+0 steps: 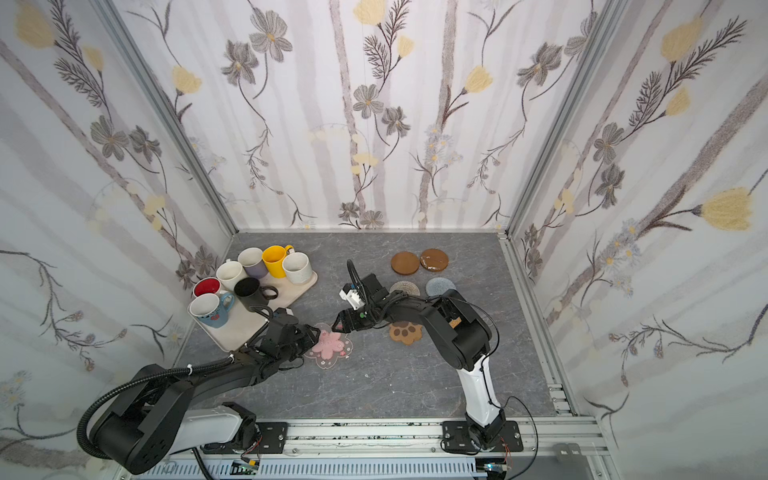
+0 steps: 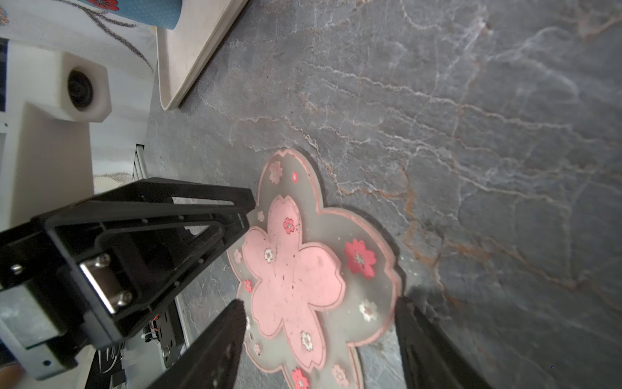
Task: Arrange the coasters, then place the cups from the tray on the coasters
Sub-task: 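Lower the right gripper onto the pink flower coaster beside the left gripper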
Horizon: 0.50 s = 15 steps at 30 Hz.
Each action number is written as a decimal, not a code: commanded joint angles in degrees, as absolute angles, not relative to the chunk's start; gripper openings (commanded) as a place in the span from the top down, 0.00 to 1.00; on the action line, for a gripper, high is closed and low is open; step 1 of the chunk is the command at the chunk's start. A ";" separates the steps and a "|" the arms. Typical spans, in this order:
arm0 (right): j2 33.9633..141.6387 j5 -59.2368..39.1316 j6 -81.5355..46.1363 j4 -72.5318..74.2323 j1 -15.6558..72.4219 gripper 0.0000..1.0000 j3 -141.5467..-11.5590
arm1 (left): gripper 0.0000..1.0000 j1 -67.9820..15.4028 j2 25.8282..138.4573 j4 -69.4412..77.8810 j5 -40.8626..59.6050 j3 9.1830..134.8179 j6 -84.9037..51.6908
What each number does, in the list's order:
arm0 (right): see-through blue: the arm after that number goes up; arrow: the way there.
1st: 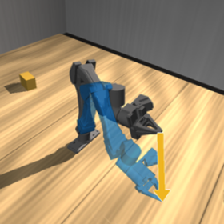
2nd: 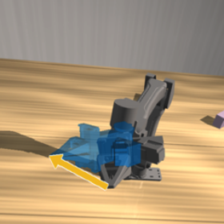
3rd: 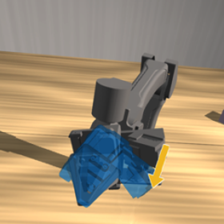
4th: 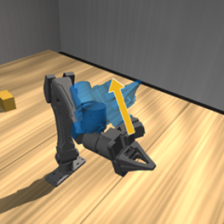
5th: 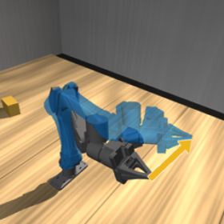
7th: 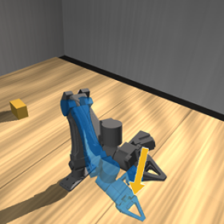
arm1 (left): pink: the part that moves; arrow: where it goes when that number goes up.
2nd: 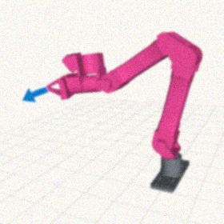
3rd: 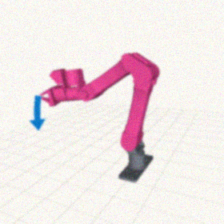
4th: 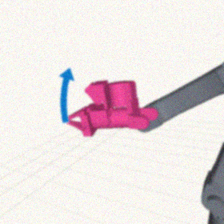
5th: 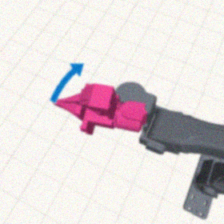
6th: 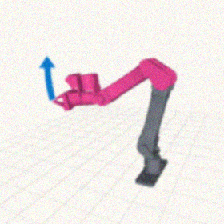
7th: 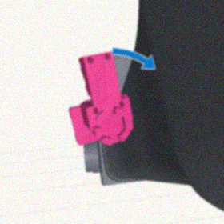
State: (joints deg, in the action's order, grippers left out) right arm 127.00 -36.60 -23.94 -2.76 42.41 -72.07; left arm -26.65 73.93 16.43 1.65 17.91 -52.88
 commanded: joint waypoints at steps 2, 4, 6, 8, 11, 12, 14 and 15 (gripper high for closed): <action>128.13 -37.53 -23.73 -2.63 42.84 0.29 -72.05 | 0.56 -26.46 75.08 12.48 2.01 17.05 -53.35; 128.18 -37.83 -23.73 -2.63 43.23 0.29 -72.04 | 0.56 -26.50 75.07 12.57 2.01 16.96 -53.35; 128.14 -38.13 -23.73 -2.64 43.58 0.29 -72.07 | 0.56 -26.37 75.15 12.66 2.02 17.01 -53.34; 127.89 -38.94 -23.80 -2.28 43.85 0.31 -71.77 | 0.56 -26.37 75.28 12.82 2.01 17.05 -53.26; 127.38 -40.06 -24.65 -0.97 43.86 0.36 -70.95 | 0.56 -26.28 75.58 12.96 2.02 17.04 -53.26; 127.27 -39.99 -24.78 -0.94 43.86 0.38 -70.86 | 0.56 -26.28 75.67 13.05 2.02 17.04 -53.26; 127.27 -39.74 -24.91 -0.96 43.86 0.42 -70.81 | 0.56 -26.30 75.80 13.17 2.07 16.96 -53.24; 127.43 -39.66 -25.02 -0.98 43.77 0.46 -70.76 | 0.56 -26.28 75.76 13.18 2.09 16.89 -53.26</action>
State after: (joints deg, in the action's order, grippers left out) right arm 127.33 -37.50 -24.47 -0.67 43.53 -70.98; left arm -26.39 74.91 18.76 1.69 17.54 -52.88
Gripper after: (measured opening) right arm 0.558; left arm 0.436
